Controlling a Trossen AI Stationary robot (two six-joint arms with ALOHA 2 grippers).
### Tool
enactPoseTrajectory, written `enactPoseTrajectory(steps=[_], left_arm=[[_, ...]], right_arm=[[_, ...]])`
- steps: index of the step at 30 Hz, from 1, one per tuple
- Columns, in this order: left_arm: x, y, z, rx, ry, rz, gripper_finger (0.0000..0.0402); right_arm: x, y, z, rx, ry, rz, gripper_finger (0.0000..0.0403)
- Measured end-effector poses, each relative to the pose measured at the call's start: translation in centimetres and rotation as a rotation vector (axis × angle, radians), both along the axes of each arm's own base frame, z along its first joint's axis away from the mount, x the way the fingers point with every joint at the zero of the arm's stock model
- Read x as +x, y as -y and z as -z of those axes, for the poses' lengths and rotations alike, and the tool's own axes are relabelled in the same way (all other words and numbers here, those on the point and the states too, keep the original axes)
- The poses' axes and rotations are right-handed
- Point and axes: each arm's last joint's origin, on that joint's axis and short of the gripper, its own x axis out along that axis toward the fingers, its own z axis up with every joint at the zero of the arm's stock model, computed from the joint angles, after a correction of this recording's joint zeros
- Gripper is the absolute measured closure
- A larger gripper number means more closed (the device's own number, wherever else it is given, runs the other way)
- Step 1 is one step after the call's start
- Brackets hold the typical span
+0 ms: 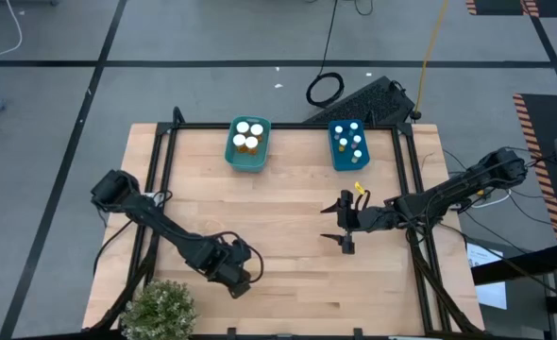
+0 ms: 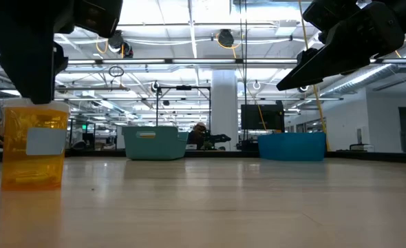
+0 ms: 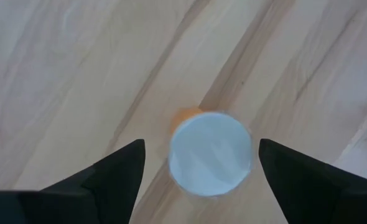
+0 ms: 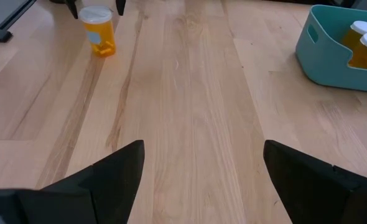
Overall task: Pick and place medicine bottles into bin by pill shape (circle, oval)
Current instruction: Put the big orange pill bottle into the green bin
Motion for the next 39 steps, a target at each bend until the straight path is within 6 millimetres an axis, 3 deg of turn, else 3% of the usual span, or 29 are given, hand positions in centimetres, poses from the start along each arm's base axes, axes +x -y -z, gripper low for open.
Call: enactPoseTrajectory(steps=[11, 22, 31, 39], left_arm=[[0.2, -0.1, 1.0, 0.010, -0.050, -0.005, 0.0097], [0.1, -0.5, 1.1, 0.002, -0.095, -0.007, 0.0193], [0.2, -0.8, 1.1, -0.007, -0.103, 0.008, 0.0179], [0.8, -1.7, 1.1, -0.019, -0.113, 0.048, 0.0194]], right_arm=[[0.0, 0.0, 0.0, 0.000, 0.000, 0.000, 0.0080], [0.0, 0.0, 0.0, 0.000, 0.000, 0.000, 0.0080], [0.0, 0.0, 0.0, 0.000, 0.000, 0.001, 0.0080], [0.0, 0.0, 0.0, -0.001, 0.000, 0.000, 0.0080]])
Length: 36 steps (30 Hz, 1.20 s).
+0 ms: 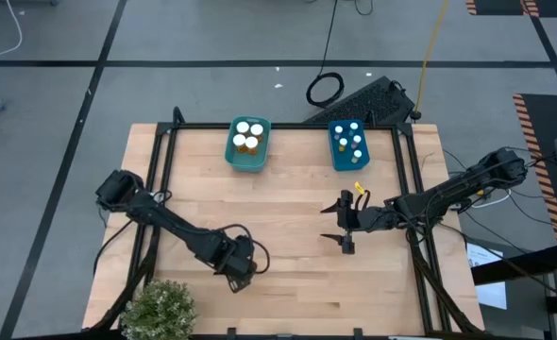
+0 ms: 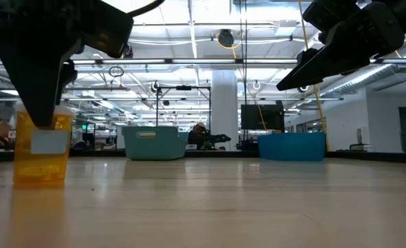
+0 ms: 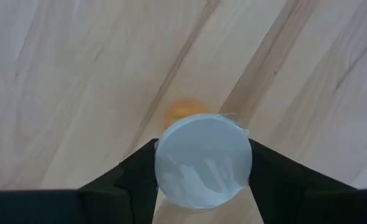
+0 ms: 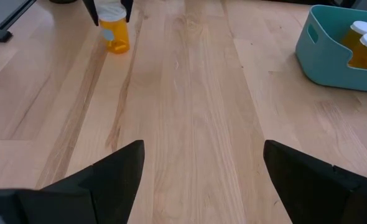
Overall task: Pick and place medicine bottles into bin by pill shape (circle, oval)
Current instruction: Put the big orange pill bottle into the green bin
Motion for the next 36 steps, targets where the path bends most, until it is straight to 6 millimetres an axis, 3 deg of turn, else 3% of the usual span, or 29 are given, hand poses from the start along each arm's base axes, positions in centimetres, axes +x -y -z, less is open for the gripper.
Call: enactPoseTrajectory(steps=[5, 15, 20, 29, 36], left_arm=[[0.5, -1.0, 0.0, 0.005, 0.001, 0.035, 0.0178], [2.0, -3.7, -0.6, -0.007, 0.003, 0.095, 0.0188], [3.2, -4.8, -2.9, 0.011, 0.043, 0.153, 0.0170], [4.8, -7.4, -8.0, 0.110, 0.092, 0.289, 0.0192], [5.3, -10.6, -10.1, 0.181, 0.086, 0.324, 0.0169]], right_arm=[[0.0, 0.0, 0.0, -0.003, 0.000, -0.001, 0.0080], [0.0, 0.0, 0.0, -0.007, 0.000, -0.004, 0.0080], [0.0, 0.0, 0.0, -0.011, -0.004, -0.005, 0.0080], [0.0, 0.0, 0.1, -0.022, -0.009, -0.011, 0.0080], [-0.1, 0.0, 0.1, -0.026, -0.012, -0.013, 0.0080]])
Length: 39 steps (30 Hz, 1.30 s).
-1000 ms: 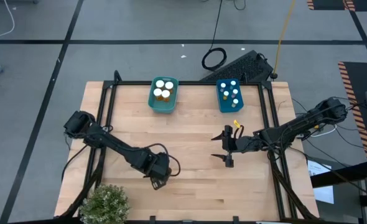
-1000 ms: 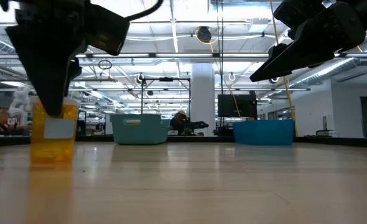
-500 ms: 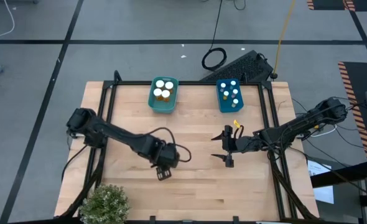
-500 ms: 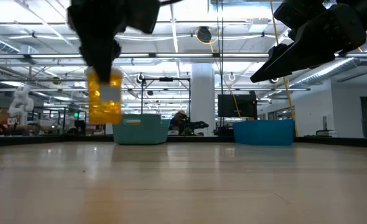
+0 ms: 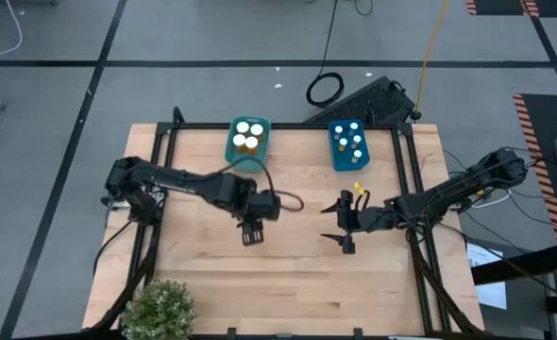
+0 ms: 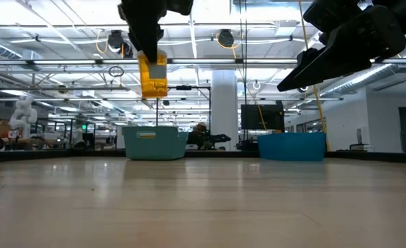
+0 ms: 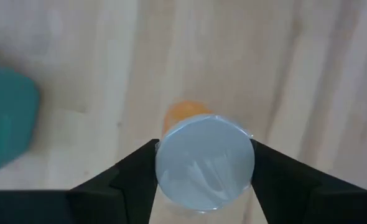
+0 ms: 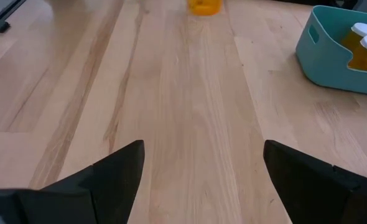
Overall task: Pick and place medicine bottles into bin by pill shape (circle, oval)
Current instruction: Put the big orange pill bottle into the green bin
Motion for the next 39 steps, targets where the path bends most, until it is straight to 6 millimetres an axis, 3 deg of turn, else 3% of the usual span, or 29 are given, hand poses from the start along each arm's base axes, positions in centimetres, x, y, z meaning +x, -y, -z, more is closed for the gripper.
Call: enactPoseTrajectory(steps=[6, 11, 16, 24, 31, 39], left_arm=[[-0.1, -4.3, -1.5, 0.048, -0.027, -0.071, 0.0195], [-0.4, -8.4, -2.3, 0.091, -0.045, -0.105, 0.0177], [-1.2, -13.0, -2.4, 0.125, -0.072, -0.153, 0.0162], [-3.4, -19.4, -2.4, 0.132, -0.098, -0.272, 0.0193], [-4.6, -22.2, -2.2, 0.140, -0.084, -0.338, 0.0174], [-4.5, -22.7, -0.9, 0.118, -0.069, -0.340, 0.0193]], right_arm=[[0.0, 0.0, 0.0, -0.004, -0.004, -0.002, 0.0080], [0.0, 0.0, 0.0, -0.008, -0.004, -0.004, 0.0080], [0.0, 0.0, 0.0, -0.011, -0.005, -0.005, 0.0080], [0.0, 0.0, 0.0, -0.024, -0.006, -0.013, 0.0080], [0.0, 0.0, 0.0, -0.026, -0.006, -0.015, 0.0080], [-0.1, 0.0, 0.1, -0.031, -0.019, -0.015, 0.0080]])
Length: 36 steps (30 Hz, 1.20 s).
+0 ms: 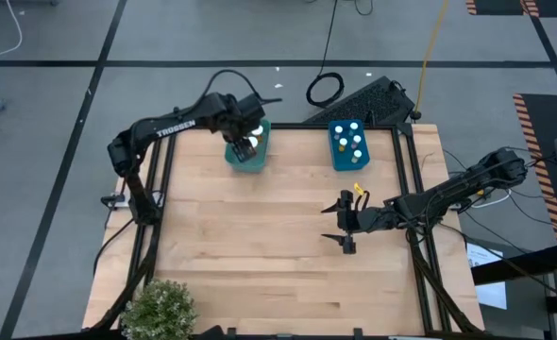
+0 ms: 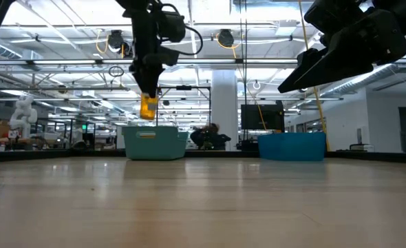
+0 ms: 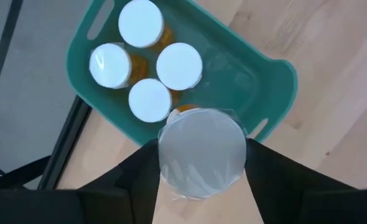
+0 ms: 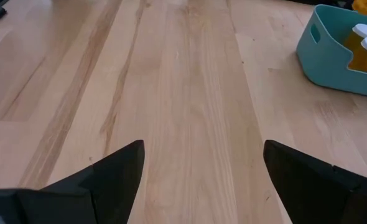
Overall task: Pick and place medicine bottles into bin by pill shape (circle, oval)
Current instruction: Put the big orange pill bottle into the green bin
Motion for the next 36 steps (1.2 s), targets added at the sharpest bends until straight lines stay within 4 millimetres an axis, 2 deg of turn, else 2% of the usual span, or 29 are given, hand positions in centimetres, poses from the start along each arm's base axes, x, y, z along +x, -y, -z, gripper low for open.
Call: enactPoseTrajectory(steps=[6, 13, 22, 28, 36], left_arm=[[0.1, 0.0, 1.5, -0.002, 0.000, -0.003, 0.0176], [0.0, 0.1, 3.5, -0.020, -0.016, -0.023, 0.0189], [0.0, 0.1, 5.3, -0.015, -0.006, -0.028, 0.0175], [-0.1, 0.0, 6.8, -0.009, 0.005, -0.031, 0.0185], [-0.2, 0.0, 7.8, -0.004, 0.015, -0.032, 0.0171]], right_arm=[[0.0, 0.0, 0.0, 0.000, 0.000, 0.000, 0.0080], [0.0, 0.0, 0.0, 0.000, 0.001, 0.000, 0.0080], [0.0, 0.0, 0.0, -0.002, 0.003, -0.001, 0.0080], [0.0, 0.0, 0.0, -0.002, 0.003, -0.001, 0.0080], [0.0, 0.0, 0.0, -0.002, 0.003, -0.001, 0.0080]])
